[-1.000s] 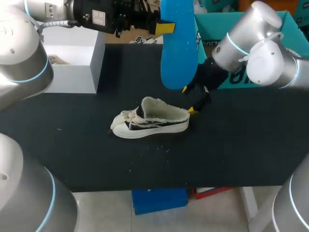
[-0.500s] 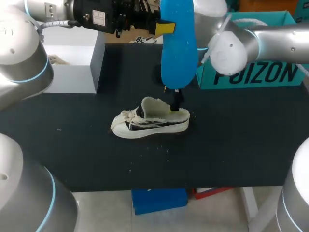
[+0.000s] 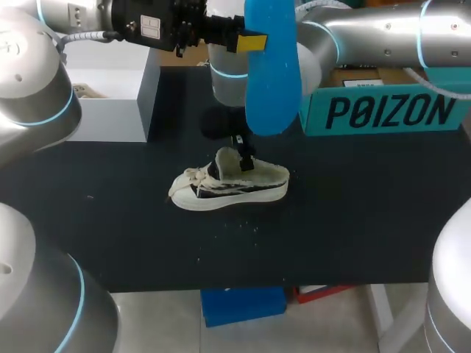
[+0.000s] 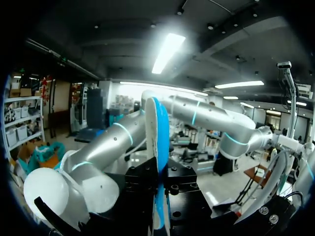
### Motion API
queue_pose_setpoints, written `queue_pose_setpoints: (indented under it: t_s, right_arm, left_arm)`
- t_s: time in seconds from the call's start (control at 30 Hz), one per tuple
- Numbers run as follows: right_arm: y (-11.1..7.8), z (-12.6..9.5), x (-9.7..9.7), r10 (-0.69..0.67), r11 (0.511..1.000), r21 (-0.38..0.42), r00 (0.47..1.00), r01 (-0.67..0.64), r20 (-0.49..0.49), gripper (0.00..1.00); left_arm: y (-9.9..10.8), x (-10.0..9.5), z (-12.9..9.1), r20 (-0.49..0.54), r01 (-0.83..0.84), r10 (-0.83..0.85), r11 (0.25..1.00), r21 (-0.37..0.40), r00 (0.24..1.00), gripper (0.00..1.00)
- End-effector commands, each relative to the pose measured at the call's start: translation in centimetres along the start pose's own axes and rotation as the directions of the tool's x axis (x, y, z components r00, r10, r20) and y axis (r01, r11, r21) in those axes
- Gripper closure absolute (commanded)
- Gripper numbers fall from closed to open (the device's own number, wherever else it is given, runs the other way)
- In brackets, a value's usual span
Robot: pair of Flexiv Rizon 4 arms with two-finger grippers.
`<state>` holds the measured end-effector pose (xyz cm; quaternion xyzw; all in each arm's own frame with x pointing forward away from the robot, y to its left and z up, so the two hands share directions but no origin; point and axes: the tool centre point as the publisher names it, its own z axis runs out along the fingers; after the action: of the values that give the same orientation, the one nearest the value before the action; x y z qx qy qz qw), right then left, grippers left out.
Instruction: Take the shoe out of the shoebox, open the shoe tongue, remove and reinsert the insole, then place the shoe into the shoebox
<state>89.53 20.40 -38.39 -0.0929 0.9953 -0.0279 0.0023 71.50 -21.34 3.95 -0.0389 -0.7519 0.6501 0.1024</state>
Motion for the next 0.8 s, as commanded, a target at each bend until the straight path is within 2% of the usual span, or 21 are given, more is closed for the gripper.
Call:
queue_pose_setpoints:
  t_s: [0.03, 0.07, 0.13, 0.17, 0.23, 0.8]
  right_arm:
    - [0.92, 0.51, -0.44, -0.004, 0.997, 0.083, 1.000, 0.004, -0.008, 0.15]
    - [1.03, 0.58, -0.46, -0.007, 0.998, 0.062, 1.000, 0.007, -0.008, 0.33]
    - [1.10, 0.80, -0.52, -0.005, 0.999, 0.037, 1.000, 0.005, -0.008, 0.76]
    - [1.19, 0.91, -0.50, -0.014, 1.000, 0.003, 1.000, 0.014, -0.008, 1.00]
    - [1.46, 1.10, -0.36, -0.043, 0.997, -0.067, 0.999, 0.041, -0.029, 1.00]
    - [1.46, 1.10, -0.36, -0.043, 0.997, -0.067, 0.999, 0.041, -0.029, 1.00]
  left_arm:
    - [0.06, 0.01, 0.18, 0.004, -0.001, 0.001, 1.000, 0.002, 1.000, 1.00]
    - [0.06, 0.01, 0.18, 0.004, -0.001, 0.001, 1.000, 0.002, 1.000, 1.00]
    - [0.06, 0.01, 0.18, 0.004, -0.001, 0.001, 1.000, 0.002, 1.000, 1.00]
    - [0.06, 0.01, 0.18, 0.004, -0.001, 0.001, 1.000, 0.002, 1.000, 1.00]
    - [0.06, 0.01, 0.18, 0.004, -0.001, 0.001, 1.000, 0.002, 1.000, 1.00]
    - [0.06, 0.01, 0.18, 0.004, -0.001, 0.001, 1.000, 0.002, 1.000, 1.00]
